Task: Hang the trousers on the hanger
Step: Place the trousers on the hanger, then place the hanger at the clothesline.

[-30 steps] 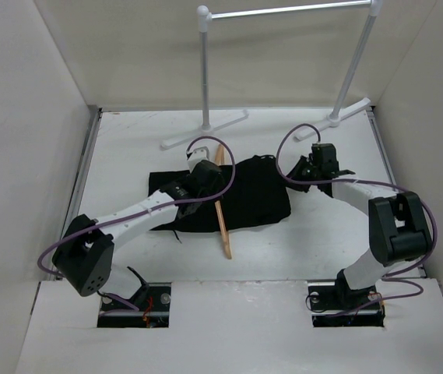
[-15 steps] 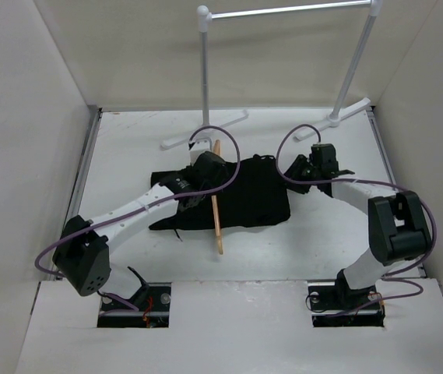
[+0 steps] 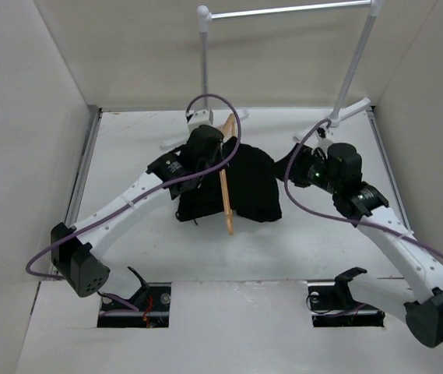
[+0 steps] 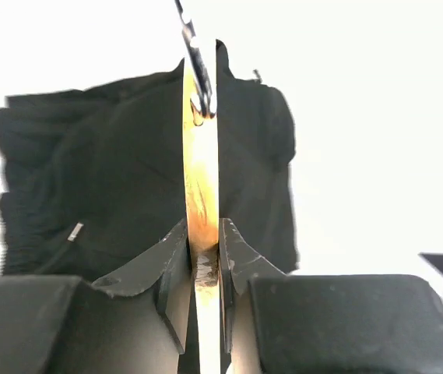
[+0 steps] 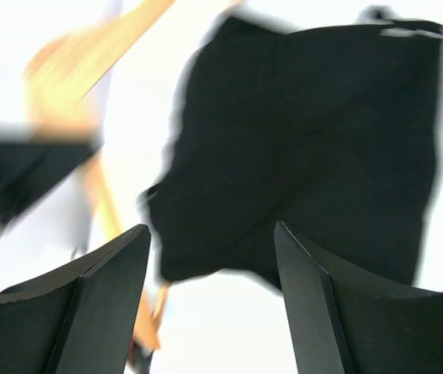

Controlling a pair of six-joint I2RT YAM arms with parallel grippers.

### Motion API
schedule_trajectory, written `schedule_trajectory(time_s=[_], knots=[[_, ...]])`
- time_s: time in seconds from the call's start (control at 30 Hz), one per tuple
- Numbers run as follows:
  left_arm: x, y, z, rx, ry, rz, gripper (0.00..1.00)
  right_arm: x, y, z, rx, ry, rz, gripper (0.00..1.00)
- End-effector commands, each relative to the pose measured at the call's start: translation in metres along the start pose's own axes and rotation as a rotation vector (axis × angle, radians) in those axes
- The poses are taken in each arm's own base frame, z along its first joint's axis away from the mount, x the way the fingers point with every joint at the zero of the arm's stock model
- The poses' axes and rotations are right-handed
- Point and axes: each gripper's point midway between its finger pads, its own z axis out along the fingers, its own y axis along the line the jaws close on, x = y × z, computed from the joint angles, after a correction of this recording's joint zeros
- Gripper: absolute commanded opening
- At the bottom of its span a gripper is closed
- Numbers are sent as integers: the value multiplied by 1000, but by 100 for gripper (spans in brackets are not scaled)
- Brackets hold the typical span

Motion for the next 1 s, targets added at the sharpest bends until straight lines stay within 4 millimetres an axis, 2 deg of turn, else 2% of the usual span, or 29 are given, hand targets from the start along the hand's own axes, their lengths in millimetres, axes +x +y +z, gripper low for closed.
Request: schedule_trajectory(time_s=[0.0,0.07,0.13,0.33,0.5,0.6,0.7,0.87,0.97], knots=[[-69,-45,-42,153,-137,-77,0,-8,76,-28,-197,-31,-119,71],[-78,-55,-45,167,-135,-76,0,-6,104,-32,-264,-31,-138,72],[-82,-60,-45,174,-137,-72,0,-6,122,-29,-296,-21,-153,73],[-90,-72,-44,197,-143,-69,0,3,150,0,-325,13,-190,73],[-95,-80,-45,218,-145,-70,0,21,140,29,-266,53,-191,71],[-98,-82,-46,223,-151,-71,0,34,132,38,-242,81,-196,69],[-98,-81,-47,223,-151,-71,0,49,131,41,-241,114,-202,64],[-103,-79,-46,217,-159,-75,0,67,133,42,-248,152,-193,46],[-106,-77,-44,211,-166,-77,0,68,133,40,-246,153,-166,28]])
